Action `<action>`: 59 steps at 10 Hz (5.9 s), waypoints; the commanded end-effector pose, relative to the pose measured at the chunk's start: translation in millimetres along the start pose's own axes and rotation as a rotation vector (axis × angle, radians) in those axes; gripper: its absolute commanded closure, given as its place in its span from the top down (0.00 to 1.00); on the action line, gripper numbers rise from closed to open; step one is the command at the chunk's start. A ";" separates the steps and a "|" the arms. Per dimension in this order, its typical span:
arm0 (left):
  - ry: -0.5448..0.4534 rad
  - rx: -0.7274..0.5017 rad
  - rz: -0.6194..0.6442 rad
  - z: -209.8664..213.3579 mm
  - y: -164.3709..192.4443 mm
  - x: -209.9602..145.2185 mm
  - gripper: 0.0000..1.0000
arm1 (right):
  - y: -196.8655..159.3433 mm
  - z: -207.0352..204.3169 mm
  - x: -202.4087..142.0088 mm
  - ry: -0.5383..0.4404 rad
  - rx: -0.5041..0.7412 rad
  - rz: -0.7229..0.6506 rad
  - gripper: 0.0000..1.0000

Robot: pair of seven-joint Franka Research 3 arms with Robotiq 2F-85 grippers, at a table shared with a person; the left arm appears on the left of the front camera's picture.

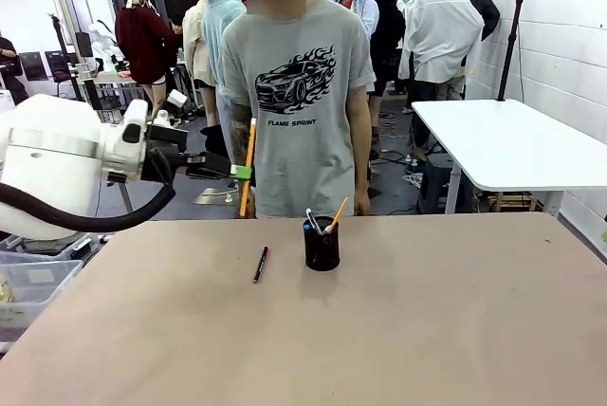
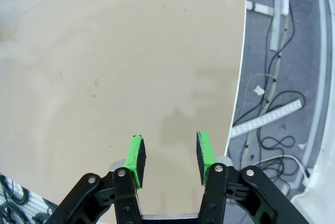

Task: Place the pens into the pen holder.
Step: Pick up a writing instrument from the table and place it into the Pen holder.

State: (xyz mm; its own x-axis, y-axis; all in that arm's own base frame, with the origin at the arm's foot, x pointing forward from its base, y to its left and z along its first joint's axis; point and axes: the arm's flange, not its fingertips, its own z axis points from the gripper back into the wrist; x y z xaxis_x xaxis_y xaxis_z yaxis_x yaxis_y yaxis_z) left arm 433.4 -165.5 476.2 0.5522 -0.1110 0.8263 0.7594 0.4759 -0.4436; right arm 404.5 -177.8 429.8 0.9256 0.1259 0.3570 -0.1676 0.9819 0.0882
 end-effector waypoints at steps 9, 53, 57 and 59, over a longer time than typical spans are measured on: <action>-0.073 -0.297 -0.053 -140.9 51.0 8.1 0.00 | -1.5 -0.2 -0.6 0.003 -0.008 0.006 0.51; 0.791 0.714 0.401 -152.6 57.8 -56.4 0.63 | -1.5 -0.2 -0.6 0.003 -0.008 0.006 0.51; 0.795 0.748 0.329 -190.5 98.8 -30.8 0.63 | -1.5 -0.2 -0.6 0.003 -0.008 0.006 0.51; 0.838 0.772 0.331 -208.0 118.6 -27.5 0.63 | -1.5 -0.2 -0.6 0.003 -0.008 0.006 0.51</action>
State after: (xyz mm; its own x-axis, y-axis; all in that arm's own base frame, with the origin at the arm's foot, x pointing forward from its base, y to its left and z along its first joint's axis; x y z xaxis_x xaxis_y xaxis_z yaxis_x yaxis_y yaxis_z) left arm 566.5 -275.8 333.3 0.9437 -0.3028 0.1334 0.3133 0.9473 -0.0661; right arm 404.5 -178.1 429.9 0.9255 0.1253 0.3575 -0.1672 0.9819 0.0886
